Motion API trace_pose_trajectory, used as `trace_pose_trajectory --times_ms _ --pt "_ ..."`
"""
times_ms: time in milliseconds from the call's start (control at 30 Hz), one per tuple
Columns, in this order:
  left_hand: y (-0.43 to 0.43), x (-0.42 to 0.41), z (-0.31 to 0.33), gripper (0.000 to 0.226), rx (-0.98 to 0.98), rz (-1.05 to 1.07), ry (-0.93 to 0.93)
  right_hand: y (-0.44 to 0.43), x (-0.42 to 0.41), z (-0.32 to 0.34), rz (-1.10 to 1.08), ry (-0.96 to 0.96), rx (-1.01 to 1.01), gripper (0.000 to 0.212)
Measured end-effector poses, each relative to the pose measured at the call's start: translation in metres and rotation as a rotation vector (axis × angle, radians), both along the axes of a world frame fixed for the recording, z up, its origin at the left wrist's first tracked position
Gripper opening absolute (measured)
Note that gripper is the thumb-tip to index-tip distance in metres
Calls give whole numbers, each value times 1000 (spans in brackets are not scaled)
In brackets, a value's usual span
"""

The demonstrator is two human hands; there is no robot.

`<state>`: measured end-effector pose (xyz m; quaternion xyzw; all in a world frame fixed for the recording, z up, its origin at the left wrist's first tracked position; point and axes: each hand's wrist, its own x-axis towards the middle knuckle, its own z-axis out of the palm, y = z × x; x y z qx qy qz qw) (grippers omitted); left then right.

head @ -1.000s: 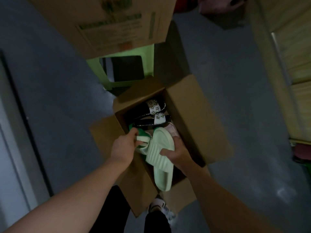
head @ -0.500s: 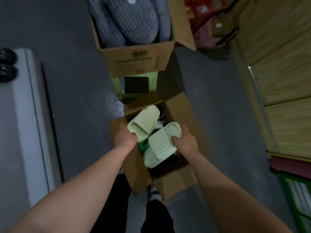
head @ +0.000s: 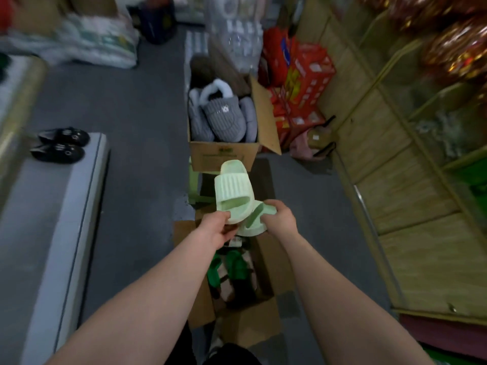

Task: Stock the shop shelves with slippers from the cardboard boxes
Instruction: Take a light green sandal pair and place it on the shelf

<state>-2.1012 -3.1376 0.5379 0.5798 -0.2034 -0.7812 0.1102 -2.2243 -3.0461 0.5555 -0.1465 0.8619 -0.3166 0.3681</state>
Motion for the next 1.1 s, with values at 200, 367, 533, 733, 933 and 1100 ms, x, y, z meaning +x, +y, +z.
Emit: trace_pose_trajectory --times_ms 200,367,533,733,933,1100 --pt "0 8 63 15 -39 49 55 -16 4 62 58 39 -174 30" --pt "-4 22 107 11 -156 141 140 -51 21 90 -109 -353 -299 17" --pt "-17 50 135 15 -311 211 170 -71 47 117 175 -367 -357 34" --pt "-42 99 155 24 -484 349 159 -117 94 137 238 -451 -386 32" --pt "-84 158 180 29 -605 431 111 -164 149 160 340 -431 -332 26" --pt "-136 218 202 37 -728 488 31 -211 201 193 513 -448 -341 27"
